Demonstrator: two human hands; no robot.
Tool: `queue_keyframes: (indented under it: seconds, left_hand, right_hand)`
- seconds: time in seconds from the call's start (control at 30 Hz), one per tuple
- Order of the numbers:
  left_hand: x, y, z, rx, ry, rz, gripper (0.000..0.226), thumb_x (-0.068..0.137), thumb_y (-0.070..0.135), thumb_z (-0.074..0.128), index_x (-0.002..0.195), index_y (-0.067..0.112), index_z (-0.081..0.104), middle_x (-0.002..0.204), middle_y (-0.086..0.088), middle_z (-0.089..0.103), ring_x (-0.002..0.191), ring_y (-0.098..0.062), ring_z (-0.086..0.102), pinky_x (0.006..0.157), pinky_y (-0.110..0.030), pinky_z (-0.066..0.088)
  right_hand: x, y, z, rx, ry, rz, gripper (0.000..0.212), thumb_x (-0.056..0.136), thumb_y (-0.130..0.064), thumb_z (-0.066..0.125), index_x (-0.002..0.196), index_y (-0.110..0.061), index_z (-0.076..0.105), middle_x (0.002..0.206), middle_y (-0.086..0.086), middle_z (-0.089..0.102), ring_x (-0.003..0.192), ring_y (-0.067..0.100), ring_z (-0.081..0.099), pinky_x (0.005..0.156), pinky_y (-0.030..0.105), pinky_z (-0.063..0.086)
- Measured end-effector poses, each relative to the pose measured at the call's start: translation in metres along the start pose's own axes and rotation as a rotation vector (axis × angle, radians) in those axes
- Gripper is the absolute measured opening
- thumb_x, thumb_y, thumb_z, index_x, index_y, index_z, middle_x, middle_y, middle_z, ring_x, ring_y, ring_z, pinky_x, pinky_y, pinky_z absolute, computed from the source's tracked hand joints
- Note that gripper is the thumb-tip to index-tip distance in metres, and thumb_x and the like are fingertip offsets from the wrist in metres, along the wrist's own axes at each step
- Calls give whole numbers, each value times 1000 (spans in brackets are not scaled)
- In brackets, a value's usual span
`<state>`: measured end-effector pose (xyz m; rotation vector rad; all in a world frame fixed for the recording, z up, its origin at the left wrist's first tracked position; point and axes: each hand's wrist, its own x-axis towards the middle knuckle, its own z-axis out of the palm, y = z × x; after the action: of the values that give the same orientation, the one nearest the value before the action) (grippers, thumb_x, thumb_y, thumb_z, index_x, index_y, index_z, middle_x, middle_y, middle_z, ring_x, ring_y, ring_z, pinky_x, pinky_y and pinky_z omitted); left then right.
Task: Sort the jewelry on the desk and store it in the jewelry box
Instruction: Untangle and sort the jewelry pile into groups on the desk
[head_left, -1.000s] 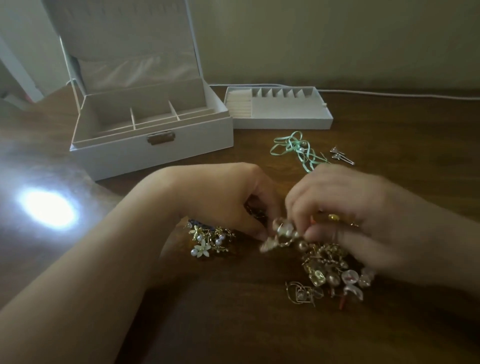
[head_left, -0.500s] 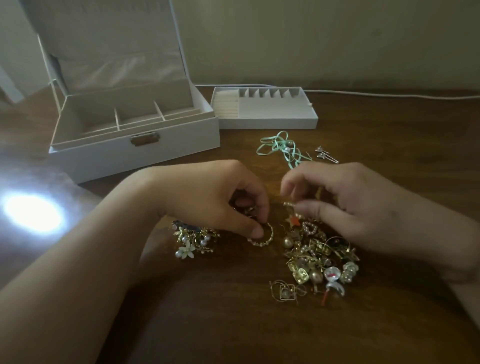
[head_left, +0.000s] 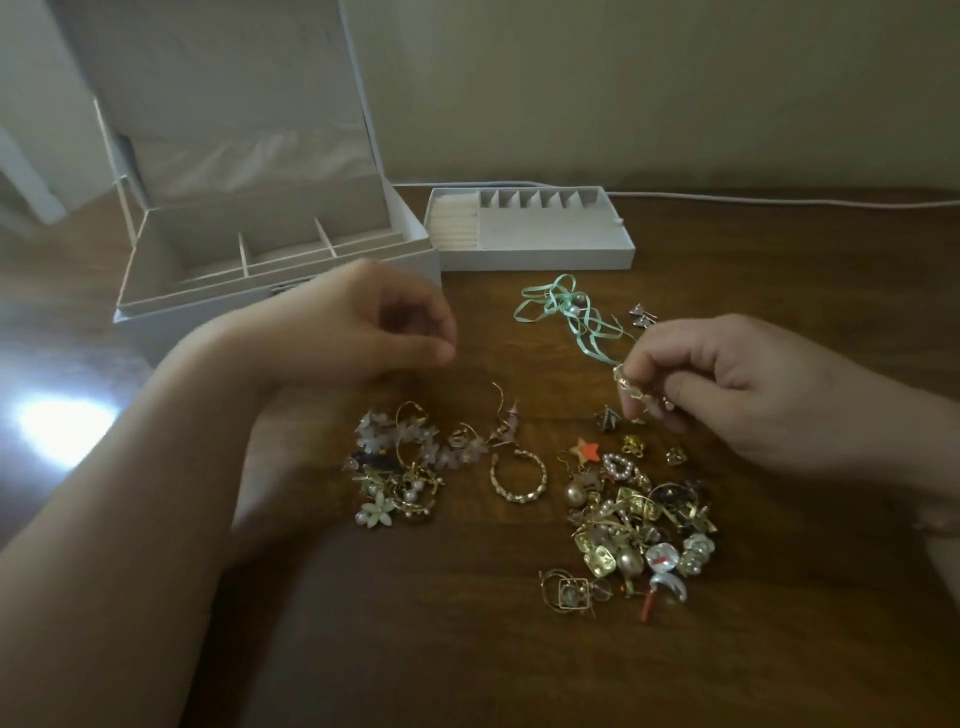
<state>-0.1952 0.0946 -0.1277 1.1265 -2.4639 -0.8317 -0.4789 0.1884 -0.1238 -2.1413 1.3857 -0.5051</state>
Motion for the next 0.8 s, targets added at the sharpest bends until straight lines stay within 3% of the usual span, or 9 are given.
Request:
queue_keyframes:
  seconds: [0.07,0.13,0.2,0.33,0.47,0.6,0.67,0.8]
  left_hand:
    - [-5,-4,-5,60,-109,-49,8,85,29,72,90,35,70,72,8,64,66,-11,60,67,-29,50]
    - [-5,-3,-4,78,-118,-70,9,86,31,70,92,37,70,77,11,66,70,-8,63,69,-26,51]
    - [-3,-1,-2,129,-108,-82,7,88,34,68,92,39,68,79,13,67,71,-4,63,67,-24,50]
    - [0,-1,1,193,-114,-95,6,89,36,66,92,40,65,81,7,67,72,-9,62,68,-27,52]
    - [2,-1,2,189,-109,-98,5,90,35,66,93,39,65,79,5,66,70,-9,62,65,-26,50]
    - [4,0,6,209,-119,-91,6,91,35,65,97,37,65,78,8,65,68,-3,60,62,-18,45]
    - [5,1,7,213,-131,-79,8,91,35,64,99,35,65,79,6,65,69,-6,61,61,-18,46]
    - [7,2,11,215,-110,-29,6,92,34,63,97,36,64,78,1,65,69,-12,60,63,-21,48]
  right_hand:
    - [1,-5,4,-50,53,-73,38,91,-6,48,78,-34,70,81,-12,64,71,7,60,60,15,44]
    - [2,-13,10,-43,72,-139,34,90,-8,49,85,-33,71,90,-21,63,87,2,61,72,12,45]
    - [5,-20,19,-86,36,-189,30,91,-14,50,94,-34,71,94,-23,62,96,1,59,76,19,48]
    - [9,-33,38,-379,-80,-290,25,90,-33,52,109,-43,64,99,-28,55,98,-5,46,79,25,48]
    - [10,-42,43,-489,-91,-229,28,88,-54,54,113,-45,61,102,-26,52,98,-1,41,81,27,47]
    - [16,-42,53,-565,-2,-340,8,81,-46,66,85,-39,67,85,-21,58,84,5,49,68,32,49]
    - [16,-35,43,-475,68,-361,1,83,-39,62,83,-38,62,85,-21,57,82,5,50,66,27,46]
    - [16,8,-12,-254,307,-145,12,90,-28,59,84,-38,55,86,-20,56,83,-1,51,68,24,40]
